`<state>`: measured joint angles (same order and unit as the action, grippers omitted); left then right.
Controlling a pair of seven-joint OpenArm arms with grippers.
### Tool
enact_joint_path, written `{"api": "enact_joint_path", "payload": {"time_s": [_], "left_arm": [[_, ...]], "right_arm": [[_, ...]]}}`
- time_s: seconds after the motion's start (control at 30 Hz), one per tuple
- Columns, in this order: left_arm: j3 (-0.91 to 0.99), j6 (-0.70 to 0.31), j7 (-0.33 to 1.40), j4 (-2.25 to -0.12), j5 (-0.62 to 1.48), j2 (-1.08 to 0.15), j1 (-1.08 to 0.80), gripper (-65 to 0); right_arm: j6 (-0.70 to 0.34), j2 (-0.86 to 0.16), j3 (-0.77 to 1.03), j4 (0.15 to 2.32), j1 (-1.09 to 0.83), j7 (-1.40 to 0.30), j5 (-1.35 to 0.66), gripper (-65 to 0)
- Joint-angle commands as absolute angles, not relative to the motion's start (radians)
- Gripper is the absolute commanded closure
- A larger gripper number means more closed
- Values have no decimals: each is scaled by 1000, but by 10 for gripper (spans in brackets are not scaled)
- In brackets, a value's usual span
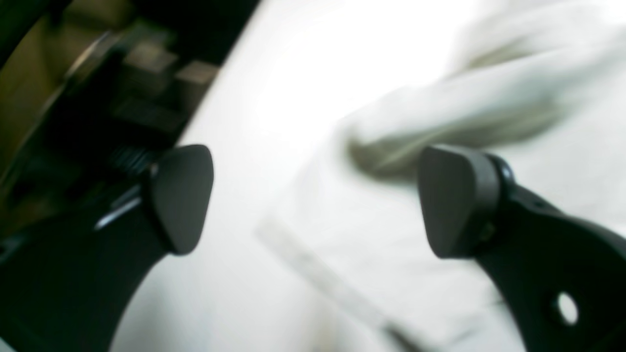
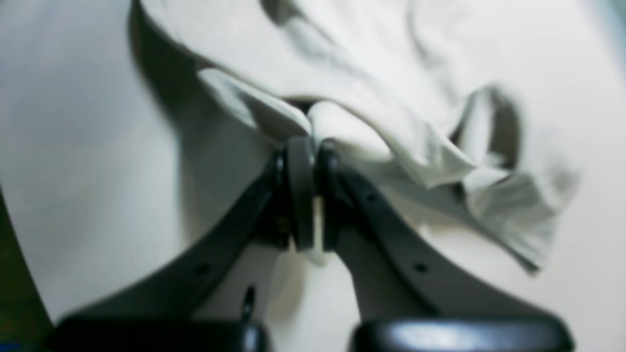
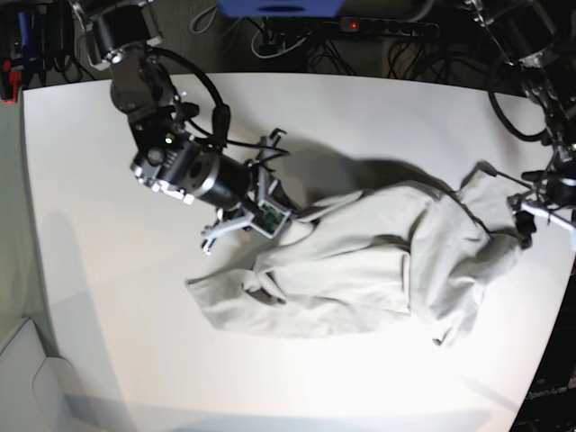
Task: Layout the t-shirt on the table in an organized manner, then fold the t-shirt properly
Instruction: 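Lift the hem with the right gripper and pull it away from the left gripper, then lower the right gripper and grasp the shirt edge again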
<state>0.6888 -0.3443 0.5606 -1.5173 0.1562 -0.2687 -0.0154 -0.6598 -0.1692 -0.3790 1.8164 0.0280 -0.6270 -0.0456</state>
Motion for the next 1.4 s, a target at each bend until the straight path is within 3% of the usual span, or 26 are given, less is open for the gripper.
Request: {"api": "enact_joint_path", "payload": {"time_s": [0.0,0.13,0.4,0.6,0.8,0.9,1.17,1.37], "left_arm": [[680,-340,541,-1538,151,-277,-16,-650],[613,-335,541,-1524,142,-246,31,-650],[559,-332,539,-1483,142,-225,58,-650],[562,-332,539,-1461,142,-231,91,-650],[558,-332,539,-1461,140,-243,93,-650],[564,-332,539,-1461,140,-243,93,-650],[567,-332,539,-1461,140,-263,71,-650],[567,-332,541,-1461,140,-263,70,-650]], "right_arm": [[-697,-173,-371,1880,13,-624,-58,0],[-698,-186,-300,2023,-44,-653,-59,0],[-698,-226,-252,2023,-154,-659,-58,0],[-698,-286,-516,2014,-236,-661,45,0],[-698,-282,-766,1951,-239,-662,252,-2],[-698,-277,-823,1931,-239,-662,315,-41],[-698,-262,-809,1931,-237,-664,430,-243],[-698,-226,-659,1933,-211,-657,429,-273]]}}
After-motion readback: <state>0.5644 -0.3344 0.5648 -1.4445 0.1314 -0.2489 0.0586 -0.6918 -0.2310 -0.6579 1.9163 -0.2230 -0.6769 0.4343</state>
